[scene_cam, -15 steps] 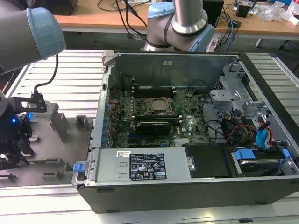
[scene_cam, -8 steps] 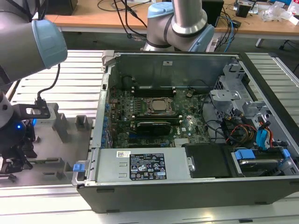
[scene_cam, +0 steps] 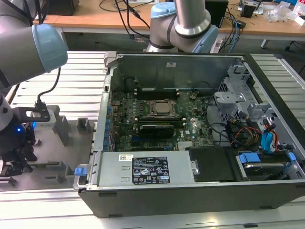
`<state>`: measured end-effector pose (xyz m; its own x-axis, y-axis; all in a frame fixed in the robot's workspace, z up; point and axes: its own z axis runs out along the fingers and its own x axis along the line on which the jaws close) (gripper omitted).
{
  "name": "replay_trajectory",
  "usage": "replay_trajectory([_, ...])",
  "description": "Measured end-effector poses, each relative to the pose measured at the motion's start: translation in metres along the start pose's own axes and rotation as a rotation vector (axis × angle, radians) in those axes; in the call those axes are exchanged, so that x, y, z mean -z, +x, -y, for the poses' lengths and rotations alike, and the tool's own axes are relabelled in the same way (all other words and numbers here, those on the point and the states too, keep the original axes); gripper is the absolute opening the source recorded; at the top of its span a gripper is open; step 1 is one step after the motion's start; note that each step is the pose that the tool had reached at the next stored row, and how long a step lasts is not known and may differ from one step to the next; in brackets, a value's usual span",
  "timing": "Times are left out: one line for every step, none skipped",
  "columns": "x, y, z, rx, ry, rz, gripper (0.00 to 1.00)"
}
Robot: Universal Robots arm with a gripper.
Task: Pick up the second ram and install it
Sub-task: 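Pick up the second ram and move it above second insertion slot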
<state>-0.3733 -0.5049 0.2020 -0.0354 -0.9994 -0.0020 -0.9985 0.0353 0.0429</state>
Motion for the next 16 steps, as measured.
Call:
replay_trajectory([0.0000,0.0000,-0.0001,0.000,0.0008,0.0001,0.36])
replay_trajectory([0.0000,0.0000,-0.0003,0.000,0.0070,0.0002,0.36])
replay_trajectory([-0.0001,-0.0001,-0.0003,0.000,0.0204,0.0006,0.36])
replay_trajectory([-0.0002,0.0000,-0.0002,0.000,0.0331,0.0011,0.36])
replay_trajectory([-0.0003,0.0000,-0.0001,0.000,0.0346,0.0014,0.36])
replay_trajectory([-0.0003,0.0000,0.0000,0.000,0.0360,0.0014,0.36])
replay_trajectory([-0.0002,0.0000,-0.0001,0.000,0.0370,0.0013,0.36])
replay_trajectory([-0.0003,0.0000,-0.0003,0.000,0.0376,0.0014,0.36])
replay_trajectory([-0.0004,0.0000,-0.0019,0.000,0.0376,0.0014,0.36])
replay_trajectory([-0.0005,0.0001,-0.0027,0.000,0.0376,0.0014,0.36])
replay_trajectory([-0.0005,0.0001,-0.0027,0.000,0.0377,0.0015,0.36])
replay_trajectory([-0.0005,0.0001,-0.0027,0.000,0.0376,0.0016,0.36])
replay_trajectory([-0.0005,0.0001,-0.0027,0.000,0.0376,0.0016,0.36])
replay_trajectory([-0.0004,0.0001,-0.0027,0.000,0.0375,0.0017,0.36])
replay_trajectory([-0.0005,0.0001,-0.0027,0.000,0.0376,0.0019,0.22])
replay_trajectory([-0.0004,0.0001,-0.0027,0.000,0.0375,0.0020,0.16])
